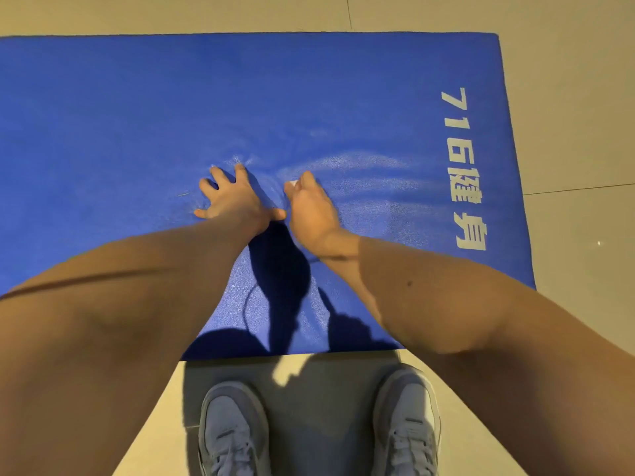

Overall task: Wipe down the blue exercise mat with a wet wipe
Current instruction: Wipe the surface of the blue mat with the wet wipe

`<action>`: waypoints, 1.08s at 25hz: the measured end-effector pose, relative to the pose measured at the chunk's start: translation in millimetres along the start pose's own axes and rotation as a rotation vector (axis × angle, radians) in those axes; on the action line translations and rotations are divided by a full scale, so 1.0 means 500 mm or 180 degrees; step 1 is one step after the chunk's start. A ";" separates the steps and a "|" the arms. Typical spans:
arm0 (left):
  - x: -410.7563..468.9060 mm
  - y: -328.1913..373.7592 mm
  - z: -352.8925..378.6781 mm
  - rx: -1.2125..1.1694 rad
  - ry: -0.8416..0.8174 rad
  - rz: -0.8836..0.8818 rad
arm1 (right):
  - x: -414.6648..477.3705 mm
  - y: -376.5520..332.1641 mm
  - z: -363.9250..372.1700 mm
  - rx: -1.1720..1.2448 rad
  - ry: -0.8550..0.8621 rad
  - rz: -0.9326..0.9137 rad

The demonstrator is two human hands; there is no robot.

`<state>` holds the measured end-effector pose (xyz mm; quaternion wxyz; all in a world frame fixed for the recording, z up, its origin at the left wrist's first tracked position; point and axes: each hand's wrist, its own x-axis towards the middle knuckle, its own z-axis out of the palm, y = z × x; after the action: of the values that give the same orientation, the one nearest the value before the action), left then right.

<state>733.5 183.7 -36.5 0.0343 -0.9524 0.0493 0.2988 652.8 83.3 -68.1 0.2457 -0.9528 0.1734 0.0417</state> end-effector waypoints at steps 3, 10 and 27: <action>-0.002 -0.002 0.000 0.0000 -0.0020 0.0012 | 0.024 0.083 -0.041 -0.0101 0.0229 0.0274; -0.001 -0.001 -0.006 0.0011 -0.0041 -0.0006 | 0.080 0.160 -0.082 0.0085 0.0665 0.1412; 0.039 0.006 -0.034 -0.0276 0.0064 -0.0120 | 0.160 0.201 -0.114 -0.0114 0.0725 0.1283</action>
<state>758.6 177.7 -33.5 -0.0019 -0.9567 0.0188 0.2904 692.1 -51.3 -76.9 0.1944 -0.9017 0.3860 -0.0148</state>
